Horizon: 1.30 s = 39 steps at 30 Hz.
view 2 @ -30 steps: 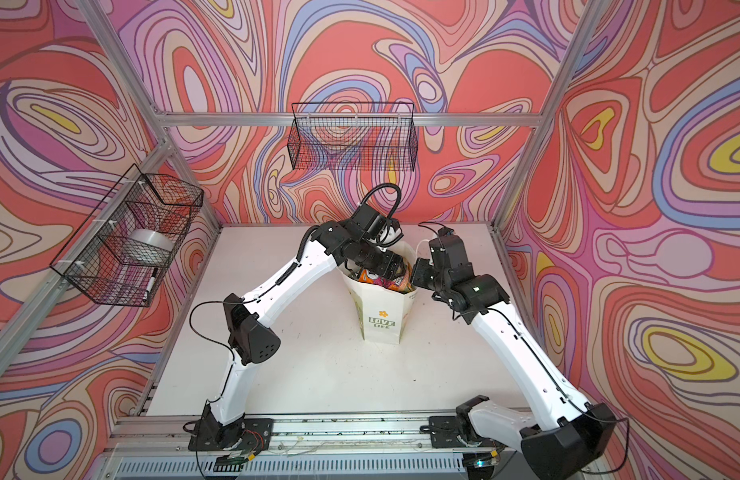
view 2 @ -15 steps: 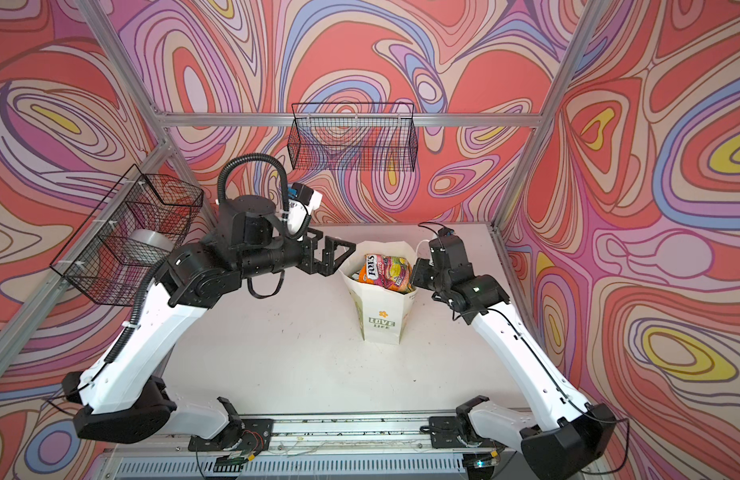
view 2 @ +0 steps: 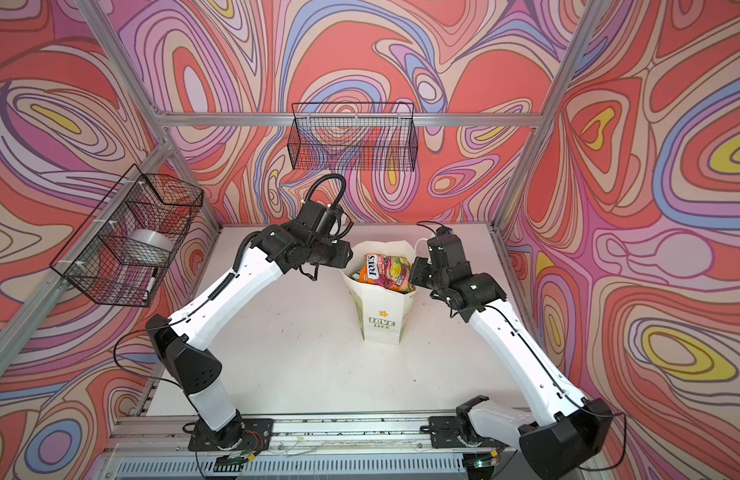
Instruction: Place the snacks into the paper bag
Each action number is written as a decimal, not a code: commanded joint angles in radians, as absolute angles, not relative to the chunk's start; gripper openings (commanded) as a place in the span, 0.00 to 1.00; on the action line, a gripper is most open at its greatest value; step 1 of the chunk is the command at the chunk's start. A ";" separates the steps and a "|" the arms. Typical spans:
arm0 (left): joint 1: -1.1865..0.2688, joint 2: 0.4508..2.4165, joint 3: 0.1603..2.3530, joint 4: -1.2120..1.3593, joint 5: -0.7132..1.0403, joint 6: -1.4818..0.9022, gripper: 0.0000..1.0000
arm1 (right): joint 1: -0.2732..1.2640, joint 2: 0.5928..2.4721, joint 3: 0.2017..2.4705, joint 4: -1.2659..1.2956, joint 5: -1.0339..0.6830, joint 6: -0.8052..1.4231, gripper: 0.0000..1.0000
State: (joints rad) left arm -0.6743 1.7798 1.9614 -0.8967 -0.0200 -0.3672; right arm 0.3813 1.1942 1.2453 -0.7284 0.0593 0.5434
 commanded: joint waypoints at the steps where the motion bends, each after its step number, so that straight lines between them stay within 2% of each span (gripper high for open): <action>1: -0.672 1.756 2.030 -0.927 0.071 -0.396 0.00 | 0.391 1.201 1.285 -0.702 0.010 0.520 0.00; 4: -0.673 1.725 2.068 -0.886 0.226 -0.424 0.00 | 0.426 1.240 1.347 -0.682 -0.013 0.506 0.00; 11: -0.683 1.722 2.295 -0.996 0.134 -0.397 0.00 | 0.493 1.340 1.567 -0.645 -0.075 0.502 0.00; 15: -0.674 1.743 2.276 -1.061 -0.021 -0.358 0.00 | 0.495 1.372 1.594 -0.610 -0.076 0.520 0.00; 17: -0.654 1.765 2.273 -1.110 -0.072 -0.354 0.00 | 0.494 1.402 1.614 -0.589 -0.132 0.535 0.00; 24: -0.589 1.659 2.098 -1.033 -0.111 -0.359 0.00 | 0.526 1.449 1.665 -0.545 -0.169 0.553 0.00; 31: -0.572 1.629 1.964 -0.984 -0.103 -0.381 0.00 | 0.534 1.449 1.609 -0.515 -0.175 0.575 0.00; 33: -0.572 1.612 1.939 -0.961 -0.093 -0.387 0.12 | 0.535 1.438 1.581 -0.509 -0.165 0.578 0.00; 35: -0.573 1.592 1.921 -0.944 -0.088 -0.388 0.35 | 0.535 1.422 1.557 -0.509 -0.146 0.580 0.00; 37: -0.570 1.569 1.901 -0.928 -0.090 -0.386 0.51 | 0.535 1.411 1.544 -0.509 -0.132 0.580 0.10; 39: -0.564 1.548 1.876 -0.909 -0.072 -0.385 0.67 | 0.535 1.406 1.540 -0.513 -0.127 0.582 0.26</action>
State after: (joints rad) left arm -0.5732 1.6001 1.8957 -0.9710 -0.0841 -0.3779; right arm 0.5274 1.4490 1.5513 -0.5632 -0.1474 0.5747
